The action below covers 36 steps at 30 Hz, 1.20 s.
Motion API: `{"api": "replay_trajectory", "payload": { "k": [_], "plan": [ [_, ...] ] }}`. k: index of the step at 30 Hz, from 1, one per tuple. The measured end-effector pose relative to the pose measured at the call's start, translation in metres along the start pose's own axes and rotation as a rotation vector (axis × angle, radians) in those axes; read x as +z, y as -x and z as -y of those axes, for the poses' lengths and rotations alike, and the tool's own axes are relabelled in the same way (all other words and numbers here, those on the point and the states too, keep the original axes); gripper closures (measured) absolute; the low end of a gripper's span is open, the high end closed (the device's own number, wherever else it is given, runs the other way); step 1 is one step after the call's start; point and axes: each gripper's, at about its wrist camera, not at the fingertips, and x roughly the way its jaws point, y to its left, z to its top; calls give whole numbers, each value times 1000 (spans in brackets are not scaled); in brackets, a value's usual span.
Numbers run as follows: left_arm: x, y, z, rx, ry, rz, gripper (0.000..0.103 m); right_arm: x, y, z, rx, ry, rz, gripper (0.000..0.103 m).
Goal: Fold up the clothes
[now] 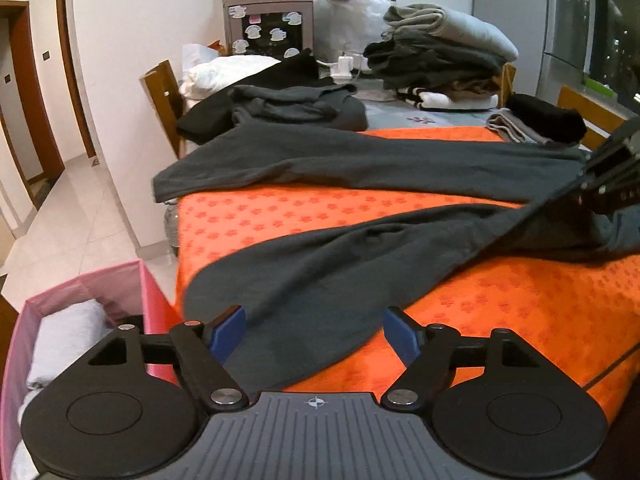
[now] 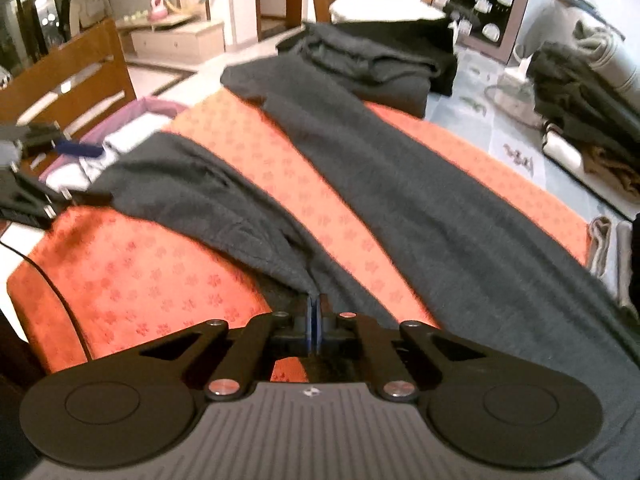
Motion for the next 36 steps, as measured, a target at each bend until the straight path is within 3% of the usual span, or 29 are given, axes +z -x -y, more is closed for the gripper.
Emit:
{"api": "replay_trajectory", "payload": {
  "k": [10, 15, 17, 19, 23, 26, 27, 34, 36],
  "plan": [
    [-5, -22, 44, 62, -72, 28, 25, 12, 33, -1, -3, -5, 84, 100],
    [-11, -28, 52, 171, -130, 35, 27, 17, 39, 0, -20, -12, 108, 100],
    [-13, -28, 47, 246, -121, 46, 31, 16, 42, 2, -26, -19, 113, 100],
    [-15, -26, 37, 322, -100, 53, 43, 15, 44, 3, -30, -28, 118, 100],
    [-21, -22, 13, 397, -43, 32, 60, 12, 47, 2, -33, -35, 120, 100],
    [-28, -15, -3, 403, -23, 29, 81, 9, 48, -1, -29, -24, 114, 100],
    [-30, -11, -7, 393, -27, 32, 94, 8, 48, -1, -28, -20, 111, 100],
    [-23, 45, -29, 331, 27, 131, 97, 2, 56, -14, 2, 35, 91, 100],
    [-10, 68, -30, 283, -5, 129, 97, -2, 63, -18, 22, 43, 87, 100]
  ]
}}
